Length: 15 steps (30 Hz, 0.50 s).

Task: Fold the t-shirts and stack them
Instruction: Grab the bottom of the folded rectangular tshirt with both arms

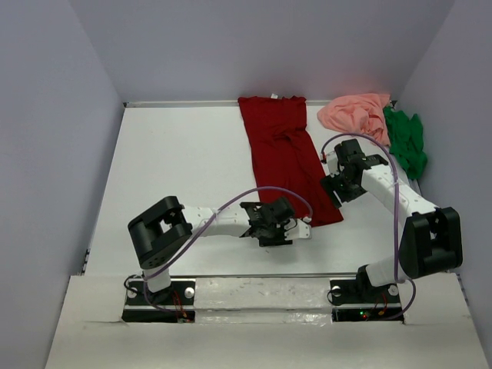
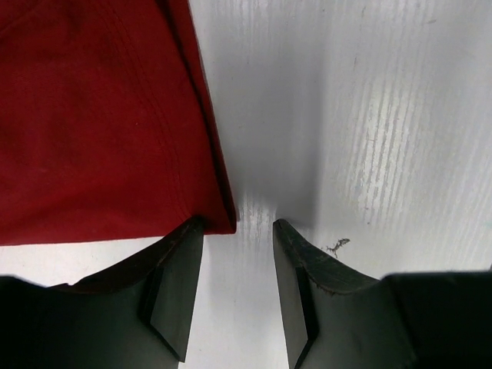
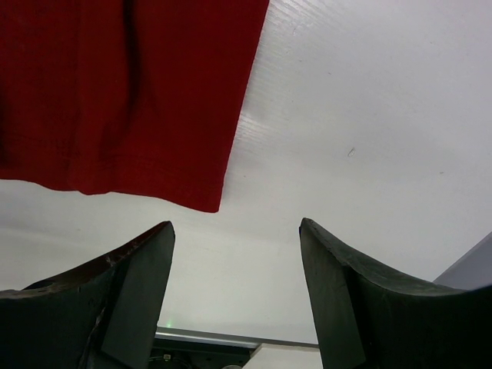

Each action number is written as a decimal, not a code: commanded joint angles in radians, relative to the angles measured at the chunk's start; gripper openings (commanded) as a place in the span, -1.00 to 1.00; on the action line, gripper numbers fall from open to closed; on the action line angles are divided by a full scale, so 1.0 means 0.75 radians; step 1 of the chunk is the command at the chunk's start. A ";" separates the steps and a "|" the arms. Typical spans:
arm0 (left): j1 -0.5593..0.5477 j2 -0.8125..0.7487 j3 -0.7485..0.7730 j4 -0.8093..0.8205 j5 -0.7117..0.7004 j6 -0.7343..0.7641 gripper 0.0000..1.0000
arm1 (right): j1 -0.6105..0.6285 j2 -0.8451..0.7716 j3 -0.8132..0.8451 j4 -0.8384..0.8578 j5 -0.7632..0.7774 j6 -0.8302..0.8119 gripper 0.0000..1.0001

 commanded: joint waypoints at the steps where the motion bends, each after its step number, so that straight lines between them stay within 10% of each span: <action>1: -0.012 0.018 0.058 0.040 -0.042 0.022 0.05 | -0.009 -0.024 -0.004 0.043 0.020 -0.016 0.43; 11: -0.016 0.084 0.068 0.093 -0.128 0.057 -0.05 | -0.009 -0.036 -0.021 0.047 0.026 -0.039 0.43; 15: -0.020 0.084 0.080 0.061 -0.125 0.063 -0.53 | -0.009 -0.050 -0.039 0.041 0.040 -0.053 0.43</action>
